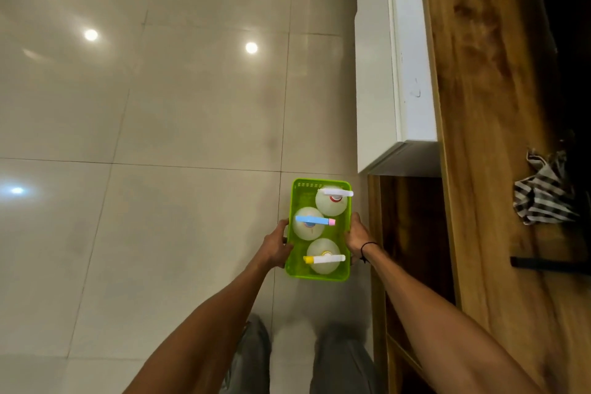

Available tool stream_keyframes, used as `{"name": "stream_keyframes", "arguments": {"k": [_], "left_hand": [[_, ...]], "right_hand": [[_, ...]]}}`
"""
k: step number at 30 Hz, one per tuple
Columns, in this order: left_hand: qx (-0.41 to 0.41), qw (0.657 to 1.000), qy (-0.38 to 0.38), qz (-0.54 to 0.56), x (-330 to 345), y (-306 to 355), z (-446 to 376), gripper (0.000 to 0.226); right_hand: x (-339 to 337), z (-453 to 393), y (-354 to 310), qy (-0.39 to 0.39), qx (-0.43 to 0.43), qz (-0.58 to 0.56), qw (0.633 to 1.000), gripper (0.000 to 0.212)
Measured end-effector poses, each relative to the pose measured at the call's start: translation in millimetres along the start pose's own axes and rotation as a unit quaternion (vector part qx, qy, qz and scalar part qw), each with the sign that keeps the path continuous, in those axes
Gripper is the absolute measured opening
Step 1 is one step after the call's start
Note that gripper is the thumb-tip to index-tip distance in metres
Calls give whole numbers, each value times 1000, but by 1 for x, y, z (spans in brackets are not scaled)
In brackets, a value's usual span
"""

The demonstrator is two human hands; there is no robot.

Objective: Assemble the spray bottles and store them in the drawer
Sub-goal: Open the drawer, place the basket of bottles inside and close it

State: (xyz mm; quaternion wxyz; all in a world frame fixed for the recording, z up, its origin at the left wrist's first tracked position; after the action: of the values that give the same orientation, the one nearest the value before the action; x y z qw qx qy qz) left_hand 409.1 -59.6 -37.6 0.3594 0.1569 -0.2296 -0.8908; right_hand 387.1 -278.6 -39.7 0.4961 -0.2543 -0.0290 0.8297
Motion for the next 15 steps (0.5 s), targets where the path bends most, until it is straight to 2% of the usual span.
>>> {"name": "stream_keyframes", "arguments": {"k": [15], "left_hand": [[-24,1000,9,-11,15,-24,-88,58]], "right_hand": [[16,-96,19,-7,4,7,1000,43]]}}
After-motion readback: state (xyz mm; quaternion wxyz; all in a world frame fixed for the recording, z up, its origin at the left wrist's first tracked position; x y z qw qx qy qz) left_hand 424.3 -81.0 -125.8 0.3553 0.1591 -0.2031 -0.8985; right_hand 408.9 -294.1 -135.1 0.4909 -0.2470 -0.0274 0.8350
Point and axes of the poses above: each hand's wrist, its own z-axis away from the middle knuckle, its own x-axis out of the palm, y = z × x, the point moved 9 cm from there along -z, towards the middle knuckle, and after that the axes turned 4 degrees about -y, right-handed, at the moved point
